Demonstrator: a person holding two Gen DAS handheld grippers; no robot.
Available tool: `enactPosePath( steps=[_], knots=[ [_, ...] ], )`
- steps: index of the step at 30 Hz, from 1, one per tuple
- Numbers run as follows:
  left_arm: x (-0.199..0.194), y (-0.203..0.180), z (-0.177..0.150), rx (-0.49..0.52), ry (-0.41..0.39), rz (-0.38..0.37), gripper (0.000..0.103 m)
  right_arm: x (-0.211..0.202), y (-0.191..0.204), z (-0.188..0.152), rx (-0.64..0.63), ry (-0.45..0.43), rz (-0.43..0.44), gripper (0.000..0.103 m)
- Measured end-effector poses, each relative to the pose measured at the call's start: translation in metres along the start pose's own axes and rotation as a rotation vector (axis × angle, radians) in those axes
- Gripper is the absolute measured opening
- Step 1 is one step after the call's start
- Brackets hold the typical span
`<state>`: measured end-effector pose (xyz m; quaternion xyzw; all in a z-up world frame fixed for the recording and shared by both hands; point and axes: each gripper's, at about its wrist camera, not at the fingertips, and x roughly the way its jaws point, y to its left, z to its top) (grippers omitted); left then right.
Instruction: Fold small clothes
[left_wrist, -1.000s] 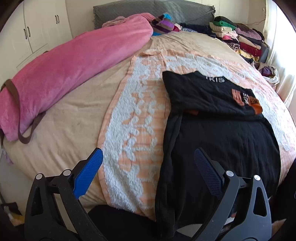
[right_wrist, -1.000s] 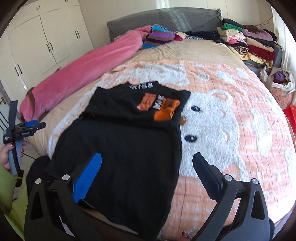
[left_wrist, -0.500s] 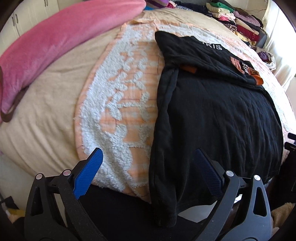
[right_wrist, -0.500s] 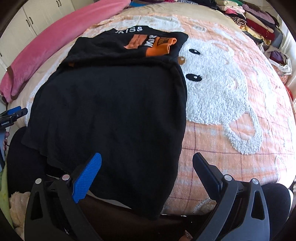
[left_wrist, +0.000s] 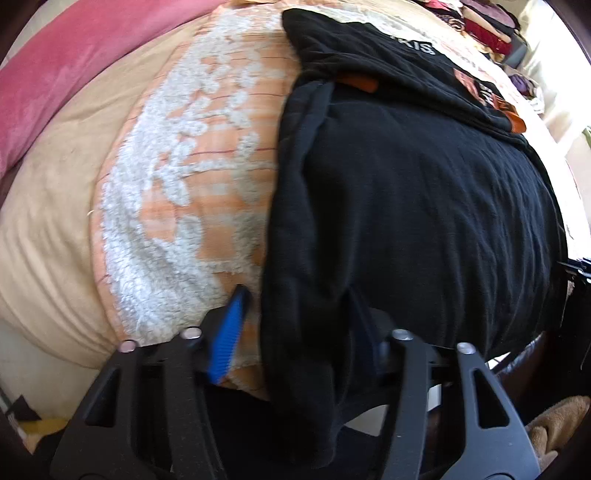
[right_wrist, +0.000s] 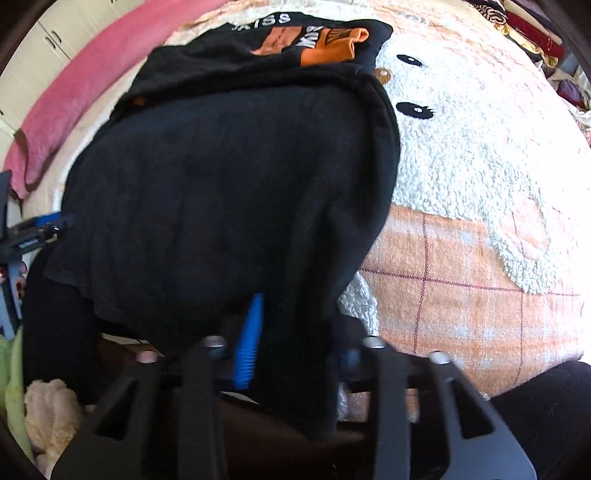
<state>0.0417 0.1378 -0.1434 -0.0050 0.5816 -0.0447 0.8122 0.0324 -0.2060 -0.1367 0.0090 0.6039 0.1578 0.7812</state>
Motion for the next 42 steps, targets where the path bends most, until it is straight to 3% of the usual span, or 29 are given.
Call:
enactPosePath(
  steps=[4, 6, 7, 9, 14, 19, 25, 33, 40, 42],
  knots=[
    [0.001, 0.002, 0.002, -0.011, 0.002, -0.030, 0.022, 0.003, -0.009, 0.002, 0.038, 0.022, 0.019, 0.029],
    [-0.004, 0.001, 0.002, -0.012, -0.020, -0.087, 0.004, 0.005, -0.012, 0.003, 0.046, 0.027, 0.042, 0.030],
    [-0.006, -0.001, 0.002, -0.006, -0.030, -0.084, 0.003, 0.003, -0.014, 0.004, 0.052, 0.022, 0.064, 0.027],
    [-0.012, -0.005, 0.001, 0.014, -0.053, -0.087, 0.003, -0.002, -0.019, 0.002, 0.073, -0.004, 0.134, 0.013],
    [-0.041, 0.005, 0.012, -0.049, -0.153, -0.192, 0.003, -0.044, -0.020, 0.011, 0.017, -0.144, 0.221, 0.012],
    [-0.069, 0.015, 0.050, -0.095, -0.249, -0.228, 0.003, -0.076, -0.028, 0.046, 0.000, -0.285, 0.273, 0.012],
    [-0.067, 0.025, 0.118, -0.164, -0.322, -0.225, 0.003, -0.075, -0.052, 0.113, 0.046, -0.391, 0.262, 0.012],
    [-0.019, 0.021, 0.169, -0.198, -0.287, -0.174, 0.004, -0.022, -0.067, 0.168, 0.078, -0.345, 0.173, 0.012],
    [0.007, 0.027, 0.174, -0.227, -0.256, -0.155, 0.007, -0.008, -0.085, 0.162, 0.116, -0.347, 0.147, 0.029],
    [0.000, 0.027, 0.171, -0.226, -0.280, -0.151, 0.008, -0.016, -0.091, 0.158, 0.121, -0.367, 0.132, 0.043]
  ],
)
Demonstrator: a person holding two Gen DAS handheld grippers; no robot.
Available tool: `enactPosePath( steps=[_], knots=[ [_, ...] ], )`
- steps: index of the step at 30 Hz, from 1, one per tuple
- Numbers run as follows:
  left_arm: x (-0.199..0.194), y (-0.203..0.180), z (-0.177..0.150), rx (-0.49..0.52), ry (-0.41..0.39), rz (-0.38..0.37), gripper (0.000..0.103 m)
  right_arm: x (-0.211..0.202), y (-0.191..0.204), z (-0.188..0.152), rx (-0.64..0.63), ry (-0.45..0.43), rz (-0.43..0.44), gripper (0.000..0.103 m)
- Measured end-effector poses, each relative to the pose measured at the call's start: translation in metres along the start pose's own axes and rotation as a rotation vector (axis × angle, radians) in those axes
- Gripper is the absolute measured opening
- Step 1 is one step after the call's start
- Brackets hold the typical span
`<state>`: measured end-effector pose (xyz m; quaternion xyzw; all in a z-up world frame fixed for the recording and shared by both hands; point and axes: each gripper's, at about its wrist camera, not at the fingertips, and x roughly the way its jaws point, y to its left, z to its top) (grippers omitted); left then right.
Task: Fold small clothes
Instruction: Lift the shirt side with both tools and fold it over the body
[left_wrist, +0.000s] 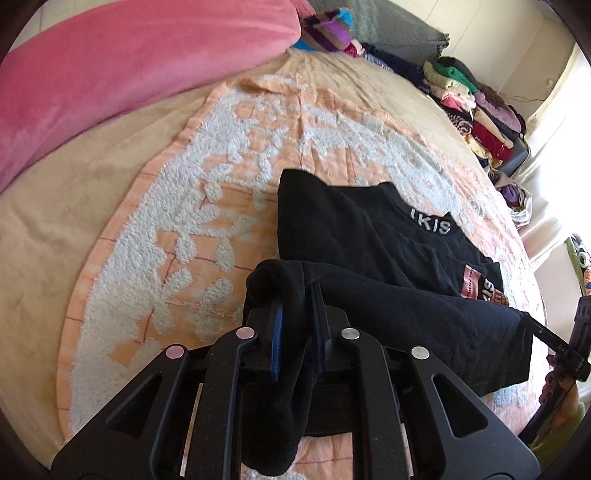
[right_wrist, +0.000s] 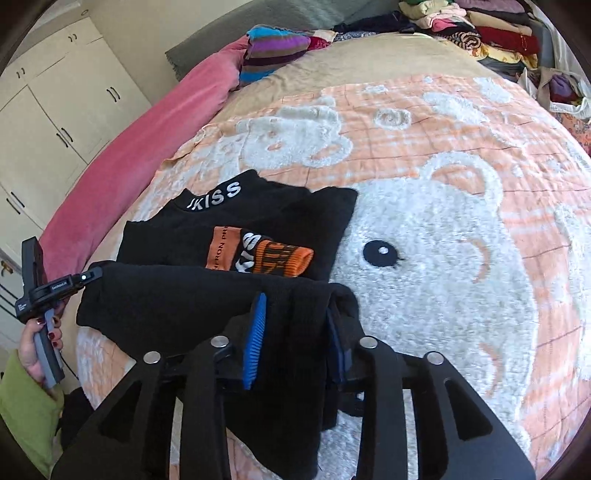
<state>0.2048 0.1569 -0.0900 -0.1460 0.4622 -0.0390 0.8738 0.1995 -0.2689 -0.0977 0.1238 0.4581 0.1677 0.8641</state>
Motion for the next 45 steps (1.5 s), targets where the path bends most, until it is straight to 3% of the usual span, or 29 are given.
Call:
enactPosePath(
  steps=[4, 8, 15, 20, 21, 22, 23, 24, 25, 31, 36, 41, 45],
  knots=[
    [-0.022, -0.003, -0.007, 0.008, -0.051, 0.027, 0.020, -0.025, -0.019, -0.002, 0.073, -0.036, 0.011, 0.048],
    [-0.043, -0.006, -0.022, 0.019, -0.075, 0.017, 0.026, -0.043, -0.017, -0.016, 0.071, -0.001, 0.051, 0.048],
    [-0.043, -0.005, -0.052, 0.052, -0.006, 0.036, 0.042, -0.042, 0.005, -0.037, 0.014, 0.097, 0.054, 0.048],
    [-0.028, -0.001, -0.060, 0.017, 0.039, 0.023, 0.043, -0.029, 0.012, -0.044, -0.015, 0.146, 0.036, 0.048],
    [-0.026, -0.002, -0.061, 0.016, 0.042, 0.024, 0.042, -0.025, 0.011, -0.045, -0.015, 0.159, 0.035, 0.047],
    [-0.024, -0.003, -0.061, 0.013, 0.045, 0.022, 0.032, -0.022, 0.011, -0.047, -0.022, 0.176, 0.040, 0.046],
    [-0.023, -0.004, -0.062, 0.010, 0.046, 0.020, 0.019, -0.019, 0.011, -0.049, -0.031, 0.190, 0.041, 0.034],
    [-0.023, -0.005, -0.062, 0.014, 0.047, 0.020, 0.004, -0.018, 0.013, -0.050, -0.046, 0.203, 0.034, 0.015],
    [-0.025, -0.006, -0.062, 0.014, 0.047, 0.013, 0.004, -0.019, 0.014, -0.051, -0.053, 0.204, 0.046, 0.010],
    [-0.056, -0.005, -0.040, -0.054, -0.023, -0.125, 0.004, -0.045, 0.022, -0.030, -0.045, 0.122, 0.211, 0.009],
    [-0.057, -0.008, 0.002, -0.106, -0.076, -0.198, 0.004, -0.044, 0.007, 0.009, 0.087, 0.012, 0.333, 0.009],
    [-0.030, -0.001, 0.043, -0.195, -0.068, -0.209, 0.004, -0.026, -0.019, 0.050, 0.213, -0.069, 0.333, 0.009],
    [0.000, 0.010, 0.060, -0.262, -0.043, -0.162, 0.004, -0.002, -0.039, 0.068, 0.275, -0.077, 0.263, 0.009]
  ],
)
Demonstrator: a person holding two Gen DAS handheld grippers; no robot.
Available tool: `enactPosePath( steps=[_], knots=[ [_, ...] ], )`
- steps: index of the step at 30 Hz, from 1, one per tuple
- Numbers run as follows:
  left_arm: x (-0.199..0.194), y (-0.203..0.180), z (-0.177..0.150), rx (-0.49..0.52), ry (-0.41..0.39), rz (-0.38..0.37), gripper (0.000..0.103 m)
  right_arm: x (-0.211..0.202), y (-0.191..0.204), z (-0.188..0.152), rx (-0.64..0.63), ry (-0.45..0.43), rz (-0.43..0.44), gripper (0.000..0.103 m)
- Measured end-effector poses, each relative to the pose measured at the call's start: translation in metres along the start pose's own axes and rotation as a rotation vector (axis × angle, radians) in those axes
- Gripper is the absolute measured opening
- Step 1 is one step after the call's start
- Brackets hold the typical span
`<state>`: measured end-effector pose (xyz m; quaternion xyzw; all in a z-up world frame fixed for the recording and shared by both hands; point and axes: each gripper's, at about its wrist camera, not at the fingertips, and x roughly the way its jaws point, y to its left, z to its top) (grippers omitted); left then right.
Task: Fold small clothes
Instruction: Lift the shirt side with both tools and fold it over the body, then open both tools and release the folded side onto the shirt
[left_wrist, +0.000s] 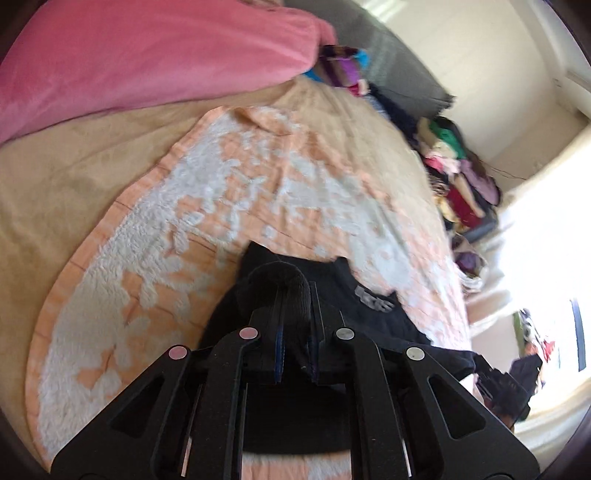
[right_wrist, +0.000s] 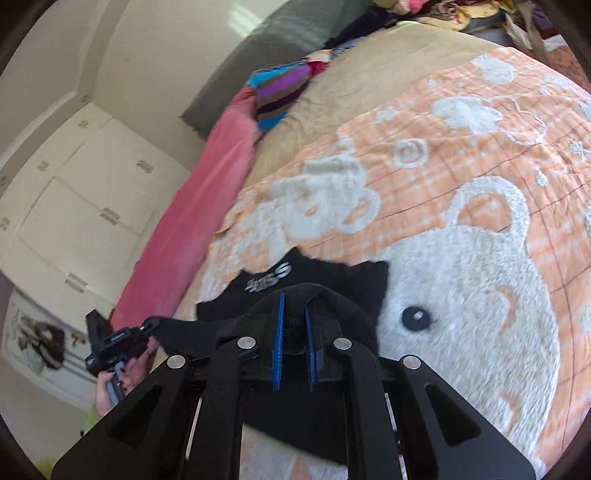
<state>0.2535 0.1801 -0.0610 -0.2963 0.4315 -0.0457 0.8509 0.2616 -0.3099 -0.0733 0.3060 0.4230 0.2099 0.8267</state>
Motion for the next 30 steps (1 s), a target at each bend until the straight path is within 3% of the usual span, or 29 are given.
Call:
enactPosePath(
  steps=[3, 6, 7, 9, 12, 17, 21, 25, 27, 30],
  knots=[
    [0.017, 0.013, 0.009, -0.056, -0.005, 0.028, 0.008, 0.019, -0.019, 0.005, 0.056, -0.006, -0.044, 0.009],
    [0.031, 0.033, 0.014, -0.153, -0.005, -0.024, 0.026, 0.031, -0.033, 0.003, 0.079, -0.021, -0.078, 0.015],
    [0.035, 0.039, 0.016, -0.177, -0.007, -0.030, 0.027, 0.030, -0.036, 0.001, 0.074, -0.035, -0.094, 0.021],
    [0.034, 0.042, 0.017, -0.177, -0.033, -0.024, 0.030, 0.025, -0.043, -0.001, 0.073, -0.076, -0.128, 0.055],
    [0.023, 0.042, 0.013, -0.148, -0.084, -0.040, 0.030, 0.012, -0.050, -0.004, 0.045, -0.116, -0.168, 0.055],
    [-0.007, 0.029, -0.015, -0.043, -0.150, -0.004, 0.030, 0.006, -0.027, -0.007, -0.110, -0.070, -0.198, 0.056],
    [-0.024, 0.015, -0.053, 0.055, -0.170, 0.022, 0.030, 0.011, -0.004, -0.011, -0.196, -0.014, -0.141, 0.056],
    [-0.004, -0.013, -0.073, 0.163, -0.058, -0.024, 0.037, 0.038, 0.016, -0.024, -0.290, 0.101, -0.124, 0.057],
    [0.013, -0.026, -0.073, 0.197, -0.013, -0.032, 0.042, 0.050, 0.020, -0.033, -0.311, 0.149, -0.122, 0.063],
    [0.044, -0.043, -0.066, 0.234, 0.045, -0.031, 0.045, 0.063, 0.016, -0.040, -0.309, 0.183, -0.150, 0.064]
  ],
)
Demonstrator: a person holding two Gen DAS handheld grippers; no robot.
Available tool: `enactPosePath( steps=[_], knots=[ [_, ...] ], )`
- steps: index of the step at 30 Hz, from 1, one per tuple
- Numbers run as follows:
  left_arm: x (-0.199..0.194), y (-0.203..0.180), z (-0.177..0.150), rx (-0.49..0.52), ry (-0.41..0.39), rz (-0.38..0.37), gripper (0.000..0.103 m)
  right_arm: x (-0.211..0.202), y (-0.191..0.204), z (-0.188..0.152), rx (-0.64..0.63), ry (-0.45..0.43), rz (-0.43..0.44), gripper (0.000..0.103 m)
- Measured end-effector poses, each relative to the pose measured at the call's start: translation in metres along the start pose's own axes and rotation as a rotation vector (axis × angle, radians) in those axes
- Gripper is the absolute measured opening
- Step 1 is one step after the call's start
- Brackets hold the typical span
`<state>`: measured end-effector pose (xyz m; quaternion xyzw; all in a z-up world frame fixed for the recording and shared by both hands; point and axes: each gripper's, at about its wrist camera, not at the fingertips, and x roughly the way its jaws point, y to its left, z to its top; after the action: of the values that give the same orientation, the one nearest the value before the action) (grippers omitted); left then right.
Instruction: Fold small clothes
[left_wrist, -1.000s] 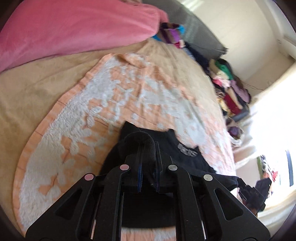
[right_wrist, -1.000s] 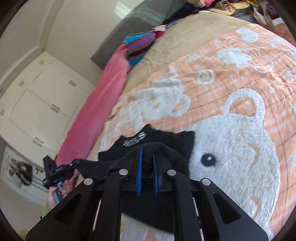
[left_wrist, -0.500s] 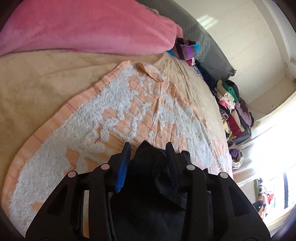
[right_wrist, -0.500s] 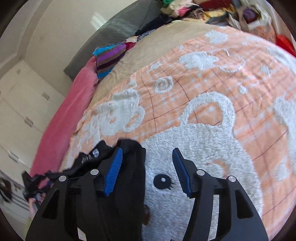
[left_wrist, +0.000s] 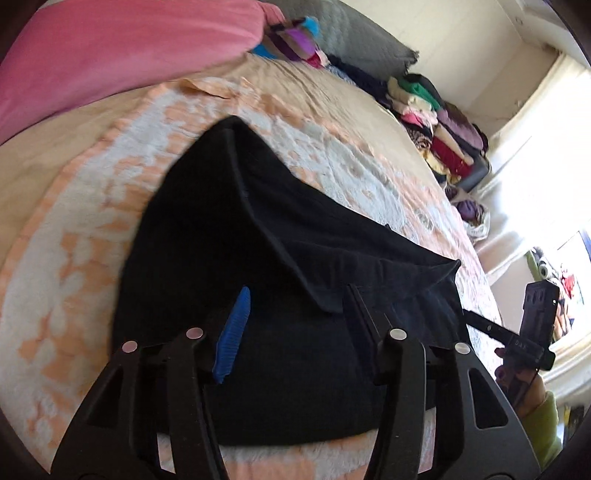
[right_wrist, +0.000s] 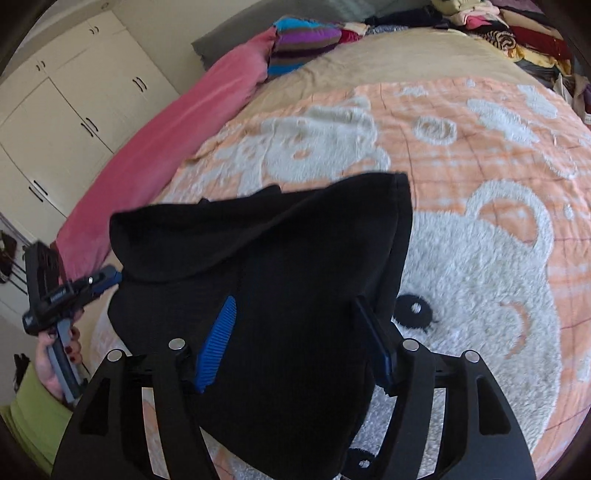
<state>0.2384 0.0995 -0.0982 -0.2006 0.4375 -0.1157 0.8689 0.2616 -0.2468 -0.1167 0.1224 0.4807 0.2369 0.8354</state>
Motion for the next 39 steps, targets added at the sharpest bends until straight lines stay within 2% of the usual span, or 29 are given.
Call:
enactPosePath(
  steps=[3, 6, 8, 11, 15, 17, 20, 27, 32, 36, 38, 39],
  knots=[
    [0.026, -0.005, 0.020, -0.012, 0.036, -0.006, 0.050, 0.004, -0.004, -0.003, 0.008, 0.003, -0.015, 0.064],
    [0.031, -0.004, 0.046, -0.052, -0.016, -0.017, 0.061, 0.003, -0.009, -0.003, 0.028, -0.015, -0.017, 0.068],
    [0.022, 0.002, 0.064, -0.092, -0.092, -0.003, 0.069, 0.001, -0.011, -0.003, 0.038, -0.030, -0.031, 0.071],
    [0.002, 0.011, 0.073, -0.132, -0.162, 0.011, 0.073, -0.004, -0.014, -0.001, 0.043, -0.047, -0.054, 0.074],
    [-0.023, 0.023, 0.061, -0.111, -0.169, 0.114, 0.078, -0.012, -0.016, 0.001, 0.052, -0.070, -0.064, 0.076],
    [-0.031, 0.031, 0.050, -0.097, -0.160, 0.161, 0.078, -0.019, -0.016, 0.002, 0.051, -0.083, -0.076, 0.080],
    [-0.041, 0.045, 0.026, -0.084, -0.134, 0.213, 0.078, -0.028, -0.016, -0.001, 0.061, -0.091, -0.084, 0.081],
    [-0.047, 0.060, -0.023, -0.006, -0.037, 0.240, 0.078, -0.046, -0.009, -0.040, 0.043, -0.032, -0.104, 0.081],
    [-0.040, 0.060, -0.030, -0.015, -0.005, 0.250, 0.078, -0.041, 0.001, -0.053, 0.039, -0.002, -0.093, 0.081],
    [-0.029, 0.061, -0.034, -0.059, 0.021, 0.268, 0.077, -0.035, 0.003, -0.058, 0.038, 0.015, -0.099, 0.081],
    [-0.023, 0.061, -0.036, -0.076, 0.025, 0.258, 0.071, -0.030, 0.003, -0.061, 0.050, 0.022, -0.093, 0.080],
    [-0.020, 0.061, -0.038, -0.080, 0.030, 0.252, 0.059, -0.029, 0.004, -0.063, 0.052, 0.023, -0.082, 0.077]
  ],
)
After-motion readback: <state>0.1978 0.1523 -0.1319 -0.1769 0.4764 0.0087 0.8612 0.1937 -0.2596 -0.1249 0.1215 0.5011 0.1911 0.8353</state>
